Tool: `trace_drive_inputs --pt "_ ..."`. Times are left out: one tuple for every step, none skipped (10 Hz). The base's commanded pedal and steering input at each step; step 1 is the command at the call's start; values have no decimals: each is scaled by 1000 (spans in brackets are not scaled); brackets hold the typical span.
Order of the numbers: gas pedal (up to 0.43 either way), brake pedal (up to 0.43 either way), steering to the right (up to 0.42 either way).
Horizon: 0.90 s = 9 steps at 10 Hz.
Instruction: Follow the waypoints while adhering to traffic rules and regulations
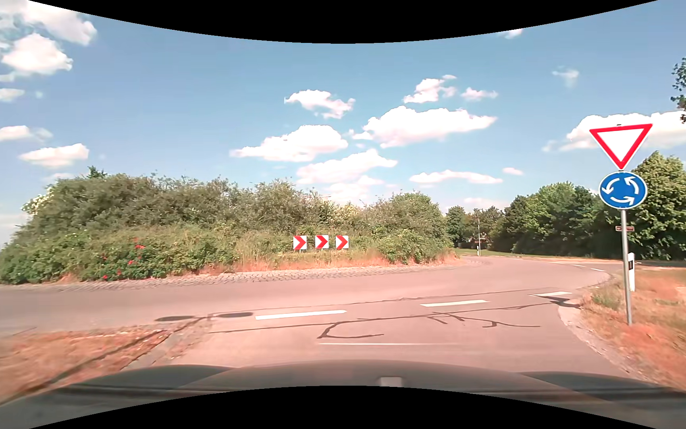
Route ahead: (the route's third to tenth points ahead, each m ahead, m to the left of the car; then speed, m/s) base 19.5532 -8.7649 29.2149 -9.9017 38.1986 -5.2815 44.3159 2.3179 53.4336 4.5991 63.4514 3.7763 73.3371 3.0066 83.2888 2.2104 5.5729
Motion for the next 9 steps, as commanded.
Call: trace_drive_inputs --pt "67 0 159" --pt "67 0 164" --pt "67 0 166" --pt "47 0 171" --pt "8 0 178" --pt "8 0 188" --pt "8 0 196" --pt "8 0 209" --pt "8 0 216"
